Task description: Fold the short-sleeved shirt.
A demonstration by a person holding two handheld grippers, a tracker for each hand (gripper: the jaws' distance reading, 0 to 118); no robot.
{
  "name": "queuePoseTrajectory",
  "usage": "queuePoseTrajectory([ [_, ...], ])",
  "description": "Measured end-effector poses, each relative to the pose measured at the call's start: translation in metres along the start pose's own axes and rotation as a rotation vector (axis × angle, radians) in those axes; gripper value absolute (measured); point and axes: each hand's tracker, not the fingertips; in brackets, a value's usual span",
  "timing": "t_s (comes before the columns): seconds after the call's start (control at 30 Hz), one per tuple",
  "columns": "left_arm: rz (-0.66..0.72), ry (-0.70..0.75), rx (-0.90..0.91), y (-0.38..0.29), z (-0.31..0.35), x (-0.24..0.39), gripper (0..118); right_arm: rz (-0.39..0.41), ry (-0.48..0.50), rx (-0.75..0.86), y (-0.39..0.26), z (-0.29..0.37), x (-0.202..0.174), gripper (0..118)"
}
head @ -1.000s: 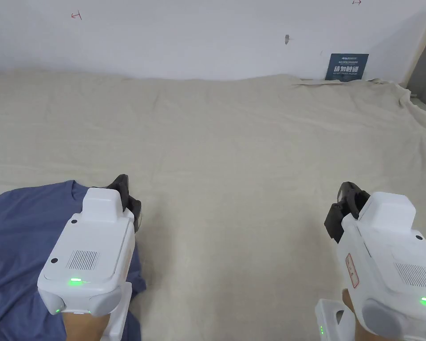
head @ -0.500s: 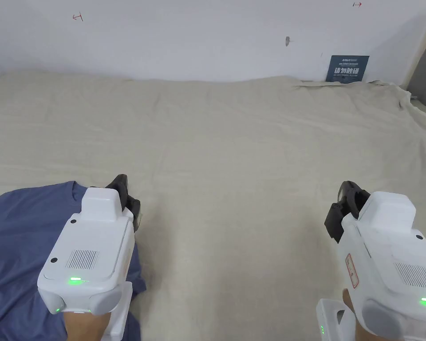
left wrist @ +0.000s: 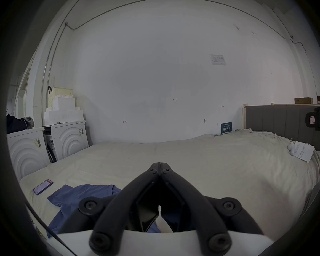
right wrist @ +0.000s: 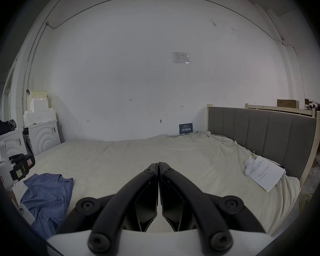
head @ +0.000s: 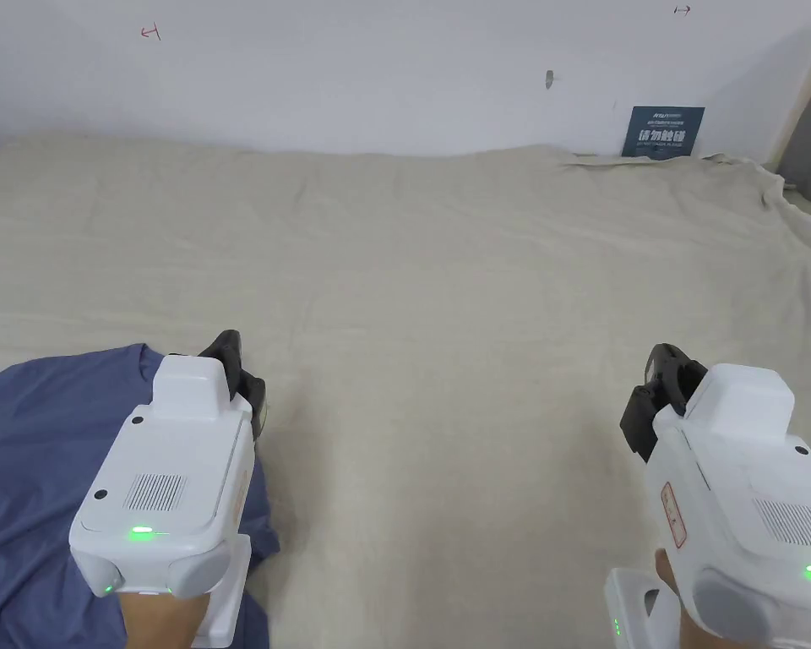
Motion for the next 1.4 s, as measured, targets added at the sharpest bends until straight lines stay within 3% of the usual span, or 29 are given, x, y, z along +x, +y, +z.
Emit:
queuePoseTrajectory([
  [0.37, 0.011, 0.093, 0.005, 0.0, 0.015, -0.041, 0, 0.02, 0.078, 0.015, 0.007, -0.015, -0.036, 0],
  [0.87, -0.013, 0.411, -0.029, -0.008, 0.089, -0.172, 0, 0.067, 0.416, 0.019, 0.007, -0.033, -0.183, 0],
  [1.1, -0.009, 0.524, -0.052, -0.015, 0.126, -0.211, 0, 0.069, 0.524, 0.009, -0.001, -0.03, -0.236, 0],
  [1.4, 0.004, 0.577, -0.078, -0.024, 0.144, -0.232, 0, 0.086, 0.58, -0.013, -0.011, -0.027, -0.256, 0],
])
